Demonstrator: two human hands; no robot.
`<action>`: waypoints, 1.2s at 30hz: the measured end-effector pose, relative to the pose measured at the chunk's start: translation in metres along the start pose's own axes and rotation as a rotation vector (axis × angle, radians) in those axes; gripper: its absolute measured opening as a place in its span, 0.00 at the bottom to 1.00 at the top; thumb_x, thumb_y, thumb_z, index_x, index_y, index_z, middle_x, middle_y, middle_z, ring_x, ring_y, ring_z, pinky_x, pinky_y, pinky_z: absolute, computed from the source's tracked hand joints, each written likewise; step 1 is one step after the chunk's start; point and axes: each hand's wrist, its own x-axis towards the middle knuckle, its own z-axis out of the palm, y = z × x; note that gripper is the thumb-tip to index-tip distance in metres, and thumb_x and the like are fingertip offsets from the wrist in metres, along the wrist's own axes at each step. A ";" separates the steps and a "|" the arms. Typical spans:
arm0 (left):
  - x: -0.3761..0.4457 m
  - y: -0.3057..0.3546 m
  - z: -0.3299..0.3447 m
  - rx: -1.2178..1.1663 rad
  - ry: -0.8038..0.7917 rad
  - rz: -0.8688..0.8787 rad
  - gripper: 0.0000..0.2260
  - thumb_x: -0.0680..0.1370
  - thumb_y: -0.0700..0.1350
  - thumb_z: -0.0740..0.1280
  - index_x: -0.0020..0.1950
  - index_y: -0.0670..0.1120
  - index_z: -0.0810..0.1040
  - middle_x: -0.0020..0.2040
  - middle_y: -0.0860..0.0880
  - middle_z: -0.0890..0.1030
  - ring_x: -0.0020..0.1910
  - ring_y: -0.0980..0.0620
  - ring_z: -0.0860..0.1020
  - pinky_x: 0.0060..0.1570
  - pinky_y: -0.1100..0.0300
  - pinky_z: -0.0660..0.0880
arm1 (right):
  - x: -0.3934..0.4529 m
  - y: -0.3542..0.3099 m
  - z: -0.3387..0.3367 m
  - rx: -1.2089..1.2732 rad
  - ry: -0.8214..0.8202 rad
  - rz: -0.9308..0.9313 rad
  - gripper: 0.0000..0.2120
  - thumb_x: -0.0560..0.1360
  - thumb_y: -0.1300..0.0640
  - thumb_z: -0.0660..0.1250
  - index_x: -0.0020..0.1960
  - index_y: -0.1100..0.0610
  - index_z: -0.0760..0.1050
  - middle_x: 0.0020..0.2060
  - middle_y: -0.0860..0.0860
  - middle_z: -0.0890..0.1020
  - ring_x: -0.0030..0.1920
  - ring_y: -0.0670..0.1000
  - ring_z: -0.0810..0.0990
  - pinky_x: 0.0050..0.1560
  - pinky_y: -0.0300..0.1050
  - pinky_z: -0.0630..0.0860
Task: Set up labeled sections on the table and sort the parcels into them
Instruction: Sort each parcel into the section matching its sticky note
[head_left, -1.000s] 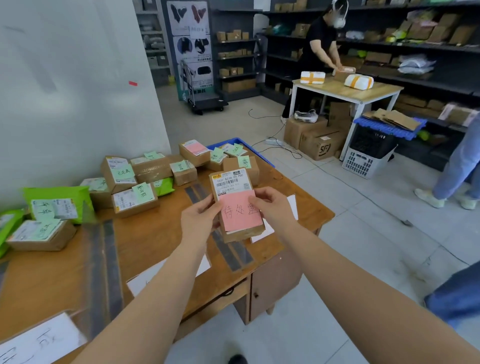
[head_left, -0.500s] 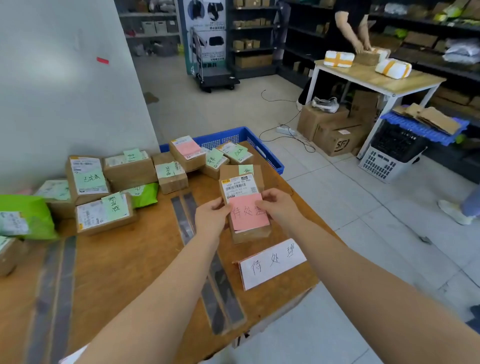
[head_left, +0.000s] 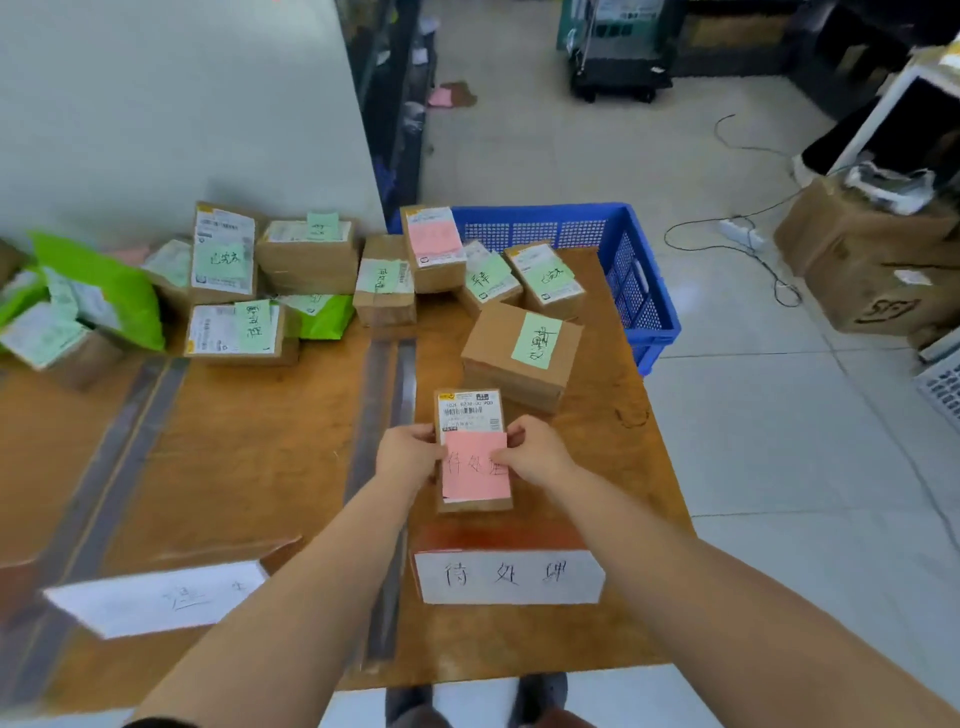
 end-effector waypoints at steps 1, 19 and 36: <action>0.001 -0.001 0.003 0.011 0.018 -0.007 0.11 0.73 0.30 0.65 0.49 0.43 0.82 0.40 0.46 0.82 0.45 0.40 0.82 0.49 0.40 0.78 | 0.005 0.003 0.000 -0.021 -0.020 -0.005 0.14 0.70 0.63 0.70 0.54 0.62 0.72 0.51 0.56 0.80 0.47 0.52 0.77 0.45 0.45 0.74; 0.014 0.032 0.039 0.222 0.235 0.329 0.16 0.75 0.44 0.67 0.63 0.46 0.75 0.58 0.50 0.77 0.54 0.52 0.76 0.50 0.64 0.69 | 0.046 0.002 -0.035 -0.163 0.313 -0.381 0.11 0.72 0.51 0.69 0.52 0.53 0.74 0.48 0.48 0.78 0.49 0.48 0.75 0.45 0.41 0.72; 0.041 0.073 0.117 0.036 0.128 0.063 0.15 0.76 0.45 0.66 0.60 0.39 0.76 0.56 0.41 0.80 0.53 0.41 0.78 0.52 0.46 0.77 | 0.126 0.008 -0.103 -0.297 0.120 -0.216 0.22 0.73 0.45 0.66 0.62 0.57 0.73 0.57 0.56 0.73 0.55 0.55 0.75 0.46 0.43 0.68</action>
